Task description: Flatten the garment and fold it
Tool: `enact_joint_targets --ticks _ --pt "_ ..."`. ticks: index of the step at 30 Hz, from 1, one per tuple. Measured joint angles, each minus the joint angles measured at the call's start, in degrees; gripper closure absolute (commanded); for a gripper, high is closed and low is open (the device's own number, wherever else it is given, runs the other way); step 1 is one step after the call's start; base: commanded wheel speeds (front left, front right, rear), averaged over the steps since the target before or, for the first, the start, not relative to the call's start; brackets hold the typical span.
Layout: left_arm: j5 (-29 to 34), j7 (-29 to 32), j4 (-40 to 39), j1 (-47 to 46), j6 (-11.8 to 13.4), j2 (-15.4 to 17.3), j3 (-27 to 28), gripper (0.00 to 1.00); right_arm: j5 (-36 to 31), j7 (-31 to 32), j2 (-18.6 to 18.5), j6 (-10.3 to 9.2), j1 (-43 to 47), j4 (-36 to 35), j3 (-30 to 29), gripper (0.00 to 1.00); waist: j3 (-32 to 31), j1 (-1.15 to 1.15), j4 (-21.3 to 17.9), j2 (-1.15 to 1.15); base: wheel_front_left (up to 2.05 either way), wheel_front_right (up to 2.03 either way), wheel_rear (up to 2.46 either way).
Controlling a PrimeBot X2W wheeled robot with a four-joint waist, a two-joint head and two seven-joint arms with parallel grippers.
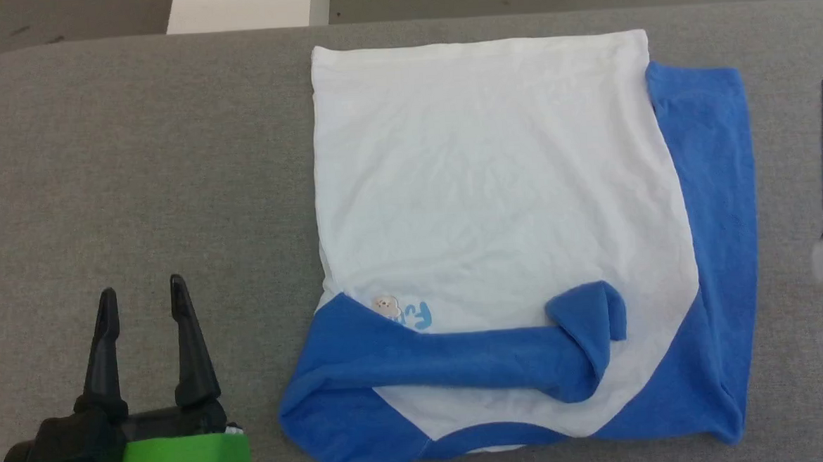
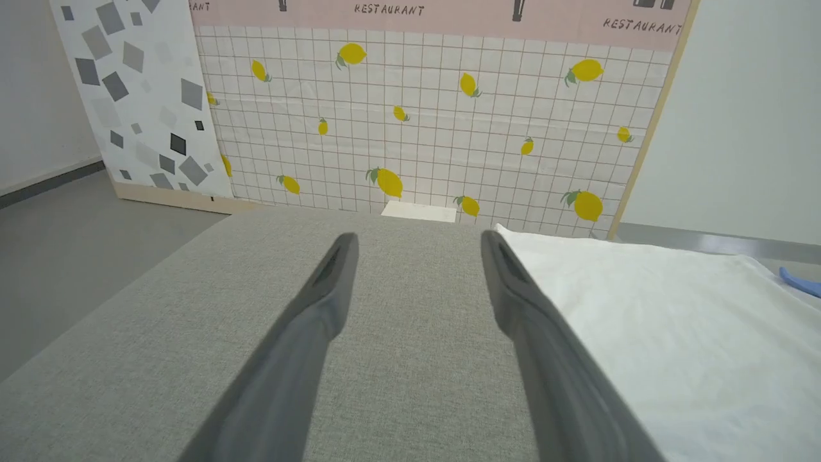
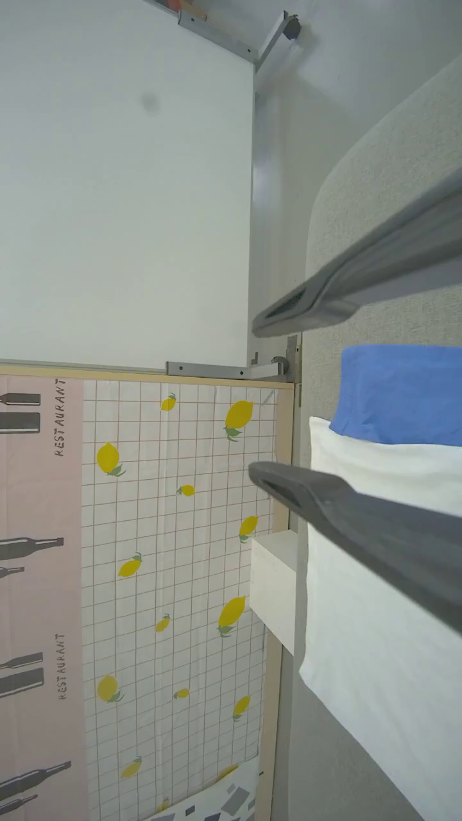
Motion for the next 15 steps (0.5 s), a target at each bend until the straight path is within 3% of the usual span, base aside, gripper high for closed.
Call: enact_joint_targets --ticks 7,15 --pt "1.48 0.00 -1.38 -3.69 -2.47 -0.78 1.51 0.00 3.35 13.62 -7.43 0.00 -20.45 4.91 0.05 0.00 6.28 0.00 -0.34 0.00 0.00 0.00 0.00" --pt "3.67 0.00 -2.29 -8.55 -4.97 -1.36 1.03 0.00 2.56 28.69 -10.04 0.00 -34.59 15.97 -3.90 0.00 14.53 0.01 0.25 0.00 0.00 0.00 0.00"
